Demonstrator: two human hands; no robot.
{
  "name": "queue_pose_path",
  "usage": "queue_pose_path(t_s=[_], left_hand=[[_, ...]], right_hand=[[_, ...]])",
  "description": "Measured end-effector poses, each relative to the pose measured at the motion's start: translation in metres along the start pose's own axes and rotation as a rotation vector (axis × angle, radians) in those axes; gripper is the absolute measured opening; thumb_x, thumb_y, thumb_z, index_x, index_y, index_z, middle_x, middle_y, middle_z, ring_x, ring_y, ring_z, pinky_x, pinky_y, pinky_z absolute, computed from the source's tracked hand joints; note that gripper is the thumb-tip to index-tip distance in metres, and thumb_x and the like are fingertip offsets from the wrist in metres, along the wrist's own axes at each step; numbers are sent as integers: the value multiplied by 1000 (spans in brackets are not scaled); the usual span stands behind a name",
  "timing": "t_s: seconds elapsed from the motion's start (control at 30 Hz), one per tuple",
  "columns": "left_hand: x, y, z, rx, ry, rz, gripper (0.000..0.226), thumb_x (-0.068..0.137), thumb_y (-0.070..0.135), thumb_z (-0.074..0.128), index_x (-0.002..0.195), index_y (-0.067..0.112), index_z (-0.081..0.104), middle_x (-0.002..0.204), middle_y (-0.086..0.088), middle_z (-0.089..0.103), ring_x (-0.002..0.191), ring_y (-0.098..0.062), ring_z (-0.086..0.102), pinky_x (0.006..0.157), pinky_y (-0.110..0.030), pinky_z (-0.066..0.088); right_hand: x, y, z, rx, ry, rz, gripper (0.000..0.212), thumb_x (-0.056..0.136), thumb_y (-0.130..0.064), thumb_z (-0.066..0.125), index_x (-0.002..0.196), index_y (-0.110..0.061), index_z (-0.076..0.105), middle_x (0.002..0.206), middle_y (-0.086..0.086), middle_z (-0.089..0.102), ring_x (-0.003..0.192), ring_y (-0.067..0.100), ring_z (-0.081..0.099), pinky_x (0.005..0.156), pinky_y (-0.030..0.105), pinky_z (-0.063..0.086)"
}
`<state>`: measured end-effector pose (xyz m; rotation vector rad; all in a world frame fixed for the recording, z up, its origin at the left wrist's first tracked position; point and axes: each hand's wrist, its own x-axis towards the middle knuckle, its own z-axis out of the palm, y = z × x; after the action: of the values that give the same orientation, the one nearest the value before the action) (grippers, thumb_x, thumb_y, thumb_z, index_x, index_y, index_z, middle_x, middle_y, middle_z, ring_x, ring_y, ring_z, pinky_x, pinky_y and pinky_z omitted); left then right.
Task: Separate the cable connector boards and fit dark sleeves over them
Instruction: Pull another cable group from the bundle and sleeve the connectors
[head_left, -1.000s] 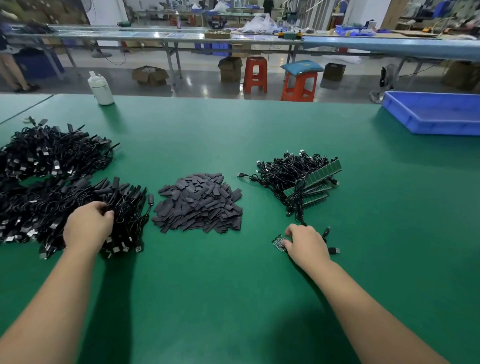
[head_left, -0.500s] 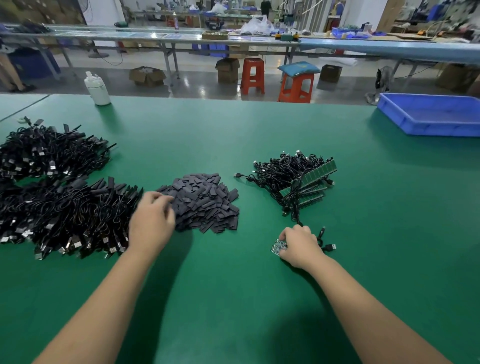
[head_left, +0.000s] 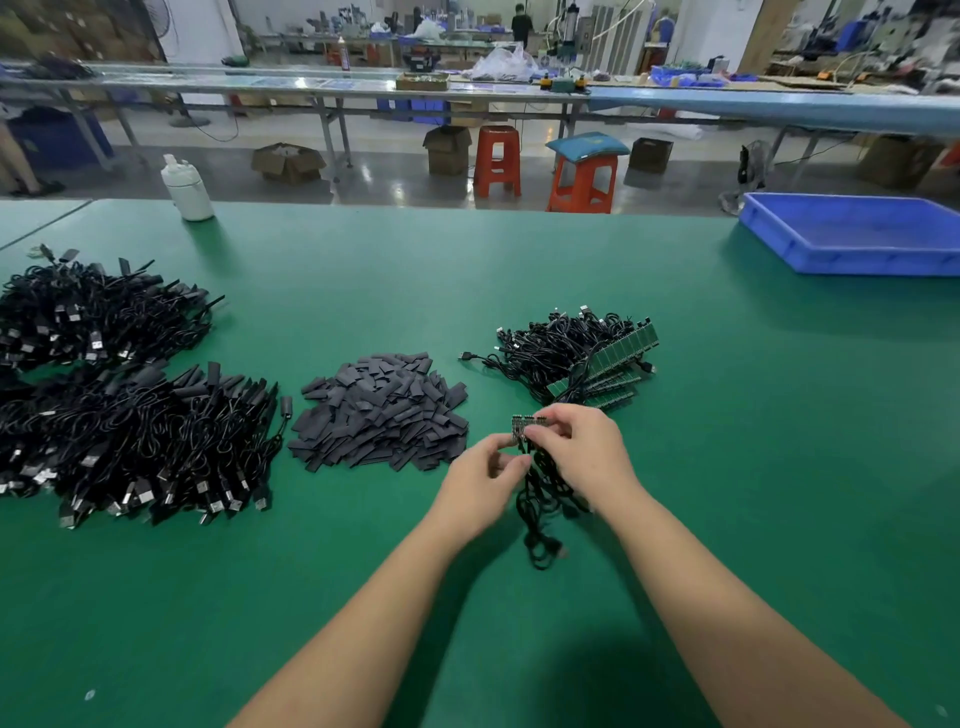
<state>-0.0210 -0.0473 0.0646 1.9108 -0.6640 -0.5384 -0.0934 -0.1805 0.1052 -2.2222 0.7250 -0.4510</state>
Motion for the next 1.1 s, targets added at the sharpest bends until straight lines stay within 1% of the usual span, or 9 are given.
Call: queue_pose_path(t_s=[0.13, 0.27, 0.43, 0.53, 0.63, 0.73, 0.83, 1.0, 1.1], left_hand=[[2, 19, -4, 30, 108, 67, 7, 90, 35, 65, 91, 41, 62, 81, 12, 71, 69, 2, 60, 61, -5, 41], [3, 28, -11, 36, 158, 127, 20, 89, 27, 58, 75, 38, 65, 74, 15, 70, 68, 2, 60, 61, -8, 42], [0, 38, -20, -324, 115, 11, 22, 81, 29, 48, 71, 26, 67, 66, 0, 71, 77, -25, 73, 81, -39, 55], [-4, 40, -22, -469, 36, -24, 15, 92, 18, 52, 89, 14, 66, 78, -1, 68, 67, -28, 71, 68, -38, 57], [-5, 38, -22, -254, 50, 67, 12, 95, 26, 59, 101, 20, 68, 74, 10, 66, 56, -16, 62, 59, -30, 50], [-4, 38, -22, -59, 110, 136, 11, 94, 31, 62, 98, 26, 71, 57, 16, 60, 43, -6, 50, 48, -19, 39], [-4, 36, -22, 18, 137, 143, 10, 93, 31, 63, 94, 29, 72, 55, 24, 59, 40, -2, 44, 43, -16, 36], [-4, 37, -20, 78, 204, 124, 10, 91, 32, 66, 91, 28, 75, 62, 13, 66, 54, -14, 63, 50, -22, 46], [-5, 37, -17, 81, 247, 107, 14, 90, 32, 67, 78, 39, 69, 60, 16, 66, 51, -9, 64, 48, -18, 46]], right_hand=[[-4, -14, -12, -63, 113, -124, 11, 89, -31, 70, 96, -26, 76, 78, -10, 72, 71, 10, 62, 68, 25, 48], [-7, -19, -18, -47, 202, -219, 8, 92, -28, 67, 96, -24, 73, 75, -9, 70, 67, 9, 57, 64, 24, 41], [-6, -18, -21, 66, 164, -207, 5, 93, -22, 66, 92, -22, 70, 72, -7, 68, 66, 4, 57, 59, 12, 39], [-8, -14, -16, 53, 94, -195, 5, 92, -24, 66, 91, -22, 70, 66, -10, 63, 60, 1, 53, 55, 10, 37], [-11, -13, -10, 76, 38, -154, 6, 92, -24, 66, 90, -21, 71, 63, -12, 62, 55, -4, 53, 55, 8, 38], [-11, -14, -6, 84, 28, -125, 7, 92, -25, 66, 86, -24, 71, 61, -16, 63, 55, -4, 56, 54, 8, 38], [-11, -14, -4, 62, 44, -97, 6, 90, -28, 67, 85, -25, 69, 53, -21, 60, 54, -4, 54, 51, 10, 38], [-15, -15, 2, 36, 87, -109, 8, 90, -26, 67, 87, -20, 73, 57, -12, 61, 57, -3, 56, 53, 8, 40], [-17, -13, 6, 24, 98, -100, 10, 91, -27, 67, 88, -20, 73, 62, -11, 63, 57, -4, 57, 53, 8, 40]])
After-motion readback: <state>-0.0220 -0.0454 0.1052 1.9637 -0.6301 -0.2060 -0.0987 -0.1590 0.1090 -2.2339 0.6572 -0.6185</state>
